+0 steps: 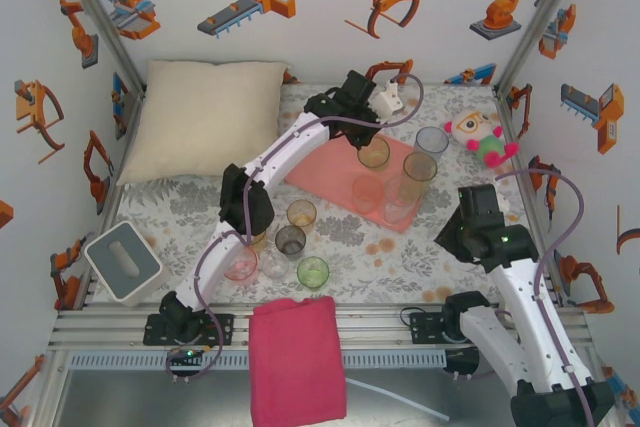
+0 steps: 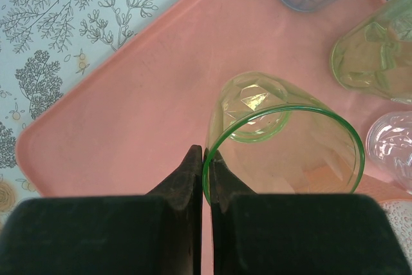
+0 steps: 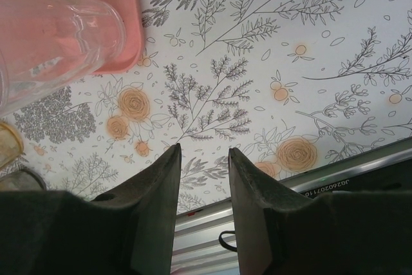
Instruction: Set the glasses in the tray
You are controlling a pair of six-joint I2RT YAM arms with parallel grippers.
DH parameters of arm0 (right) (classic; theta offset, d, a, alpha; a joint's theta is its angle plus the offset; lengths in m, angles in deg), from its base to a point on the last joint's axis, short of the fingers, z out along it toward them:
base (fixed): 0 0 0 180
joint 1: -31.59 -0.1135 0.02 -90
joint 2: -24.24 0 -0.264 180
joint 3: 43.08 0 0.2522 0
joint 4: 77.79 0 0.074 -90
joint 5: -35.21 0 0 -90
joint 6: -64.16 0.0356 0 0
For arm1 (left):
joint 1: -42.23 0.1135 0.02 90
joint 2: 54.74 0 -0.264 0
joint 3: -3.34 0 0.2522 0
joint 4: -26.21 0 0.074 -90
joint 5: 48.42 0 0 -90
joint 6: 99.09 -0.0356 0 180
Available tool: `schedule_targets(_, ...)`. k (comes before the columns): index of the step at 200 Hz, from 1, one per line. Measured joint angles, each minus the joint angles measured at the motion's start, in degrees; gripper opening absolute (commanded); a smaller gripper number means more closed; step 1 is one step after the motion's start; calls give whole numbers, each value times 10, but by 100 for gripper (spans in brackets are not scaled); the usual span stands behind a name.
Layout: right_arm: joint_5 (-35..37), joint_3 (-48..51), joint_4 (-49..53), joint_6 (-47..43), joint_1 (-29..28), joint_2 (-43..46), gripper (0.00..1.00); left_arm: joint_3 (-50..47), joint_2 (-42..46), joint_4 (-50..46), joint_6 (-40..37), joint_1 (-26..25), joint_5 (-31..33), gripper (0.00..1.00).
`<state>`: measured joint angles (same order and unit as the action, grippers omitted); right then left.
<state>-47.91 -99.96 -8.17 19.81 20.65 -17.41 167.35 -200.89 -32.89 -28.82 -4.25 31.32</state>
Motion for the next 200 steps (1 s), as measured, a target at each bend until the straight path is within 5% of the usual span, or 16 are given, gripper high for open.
schedule_targets(100, -2, 7, -4, 0, 0, 5, 36, 0, -27, 11, -2, -14, 4, 11)
schedule_targets(200, -2, 16, -7, 2, 0, 7, 36, 0, -28, 22, -4, -16, 10, 24)
